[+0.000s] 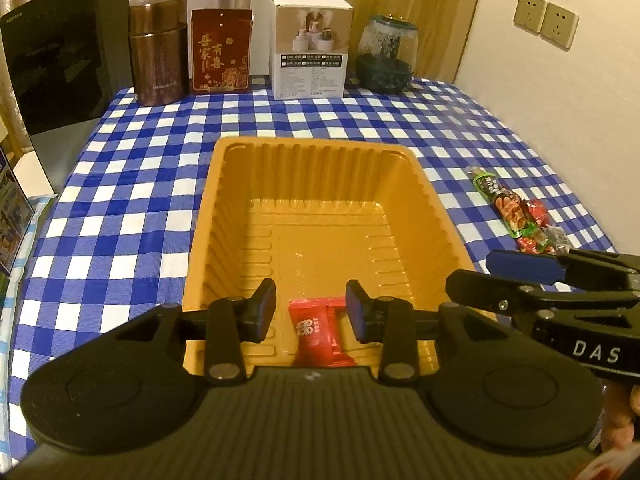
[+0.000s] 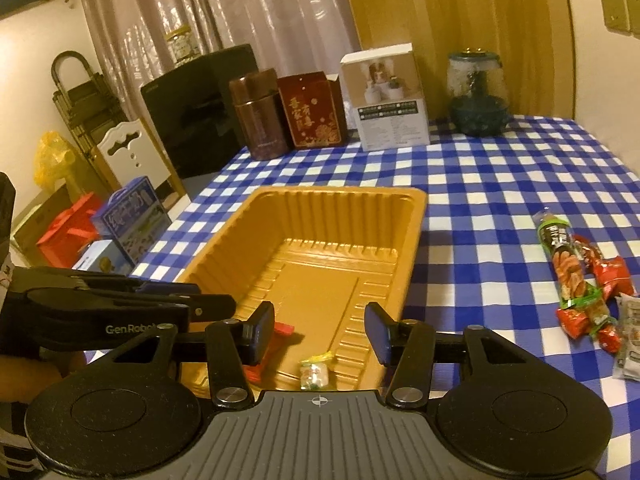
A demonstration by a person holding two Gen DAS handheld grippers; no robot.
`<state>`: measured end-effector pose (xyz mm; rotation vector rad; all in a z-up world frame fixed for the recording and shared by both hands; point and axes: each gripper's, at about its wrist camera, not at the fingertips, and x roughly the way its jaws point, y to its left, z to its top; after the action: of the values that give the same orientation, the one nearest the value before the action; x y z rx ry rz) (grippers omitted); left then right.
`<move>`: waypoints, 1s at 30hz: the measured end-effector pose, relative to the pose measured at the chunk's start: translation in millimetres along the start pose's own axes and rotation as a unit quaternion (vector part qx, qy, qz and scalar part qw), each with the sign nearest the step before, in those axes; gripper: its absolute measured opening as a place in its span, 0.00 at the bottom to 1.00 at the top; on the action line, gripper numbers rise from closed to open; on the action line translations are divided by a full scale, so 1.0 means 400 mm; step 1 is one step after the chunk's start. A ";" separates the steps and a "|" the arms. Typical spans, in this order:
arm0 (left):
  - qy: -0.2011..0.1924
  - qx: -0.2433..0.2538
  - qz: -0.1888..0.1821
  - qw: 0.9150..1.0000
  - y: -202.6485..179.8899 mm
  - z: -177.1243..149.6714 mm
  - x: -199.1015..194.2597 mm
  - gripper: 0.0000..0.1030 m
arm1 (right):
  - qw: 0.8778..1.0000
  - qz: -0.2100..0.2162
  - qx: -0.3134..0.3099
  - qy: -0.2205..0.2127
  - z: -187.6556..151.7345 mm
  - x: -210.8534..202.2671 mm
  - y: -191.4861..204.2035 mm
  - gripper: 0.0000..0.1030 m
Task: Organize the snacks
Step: 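Open both tools to drop the red packet and yellow candy into the tray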
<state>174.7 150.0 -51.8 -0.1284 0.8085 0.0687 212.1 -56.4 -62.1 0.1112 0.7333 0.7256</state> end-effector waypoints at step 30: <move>-0.043 0.060 -0.092 0.993 -0.288 0.077 -0.118 0.46 | 0.984 -0.165 0.065 -0.026 -0.008 -0.286 -0.160 0.59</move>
<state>176.9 39.7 13.7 -0.0852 0.7089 -0.1470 187.5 -178.2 -20.5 0.1236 0.7263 0.3575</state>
